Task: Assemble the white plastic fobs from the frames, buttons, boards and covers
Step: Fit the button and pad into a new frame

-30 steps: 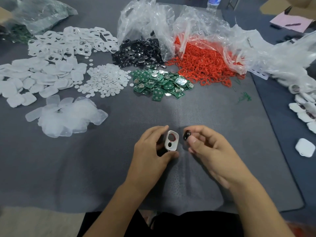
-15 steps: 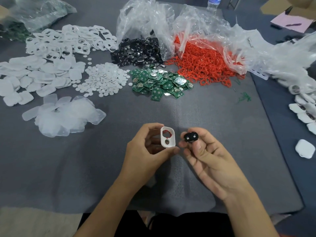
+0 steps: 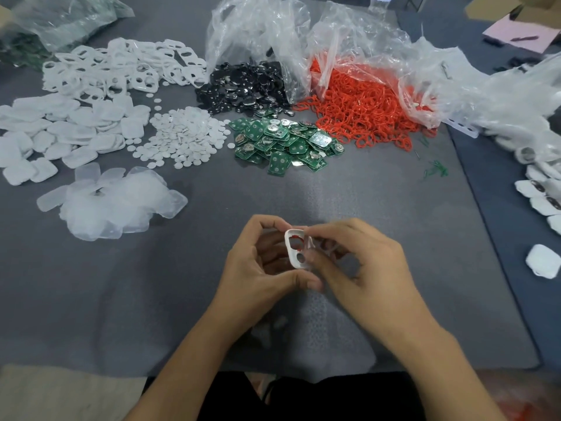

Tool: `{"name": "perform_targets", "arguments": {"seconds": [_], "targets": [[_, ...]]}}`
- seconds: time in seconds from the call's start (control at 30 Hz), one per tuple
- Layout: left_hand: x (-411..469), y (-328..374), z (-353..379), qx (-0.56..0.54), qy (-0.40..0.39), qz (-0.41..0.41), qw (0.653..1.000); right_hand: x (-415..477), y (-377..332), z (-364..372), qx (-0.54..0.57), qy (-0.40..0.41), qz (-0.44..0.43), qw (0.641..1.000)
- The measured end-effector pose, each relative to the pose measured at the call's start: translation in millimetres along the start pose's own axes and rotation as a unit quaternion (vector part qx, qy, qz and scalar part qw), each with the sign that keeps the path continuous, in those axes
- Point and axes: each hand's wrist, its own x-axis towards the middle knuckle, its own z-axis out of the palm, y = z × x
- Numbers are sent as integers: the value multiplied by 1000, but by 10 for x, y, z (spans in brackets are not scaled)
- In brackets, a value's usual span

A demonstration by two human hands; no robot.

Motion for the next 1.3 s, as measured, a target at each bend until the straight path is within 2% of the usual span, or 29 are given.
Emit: {"name": "perform_targets", "arguments": {"seconds": [0.17, 0.37, 0.57, 0.73, 0.83, 1.03, 1.3], "targets": [[0, 5, 0, -5, -9, -14, 1000, 75, -29, 9, -55, -34, -4, 998], [15, 7, -15, -8, -15, -26, 1000, 147, -101, 39, -77, -10, -9, 997], [6, 16, -15, -18, -15, -17, 1000, 133, -163, 36, -87, -56, 24, 994], [2, 13, 6, -30, -27, -6, 999, 166, -201, 62, -48, -17, 119, 992], [-7, 10, 16, -42, -25, 4, 999, 158, -218, 106, -30, 3, 149, 988], [-17, 6, 46, -44, -11, 21, 999, 132, -205, 147, -21, 10, 171, 985], [-21, -45, 50, -20, 15, 35, 999, 66, -264, 270, -4, 88, 158, 983]]}}
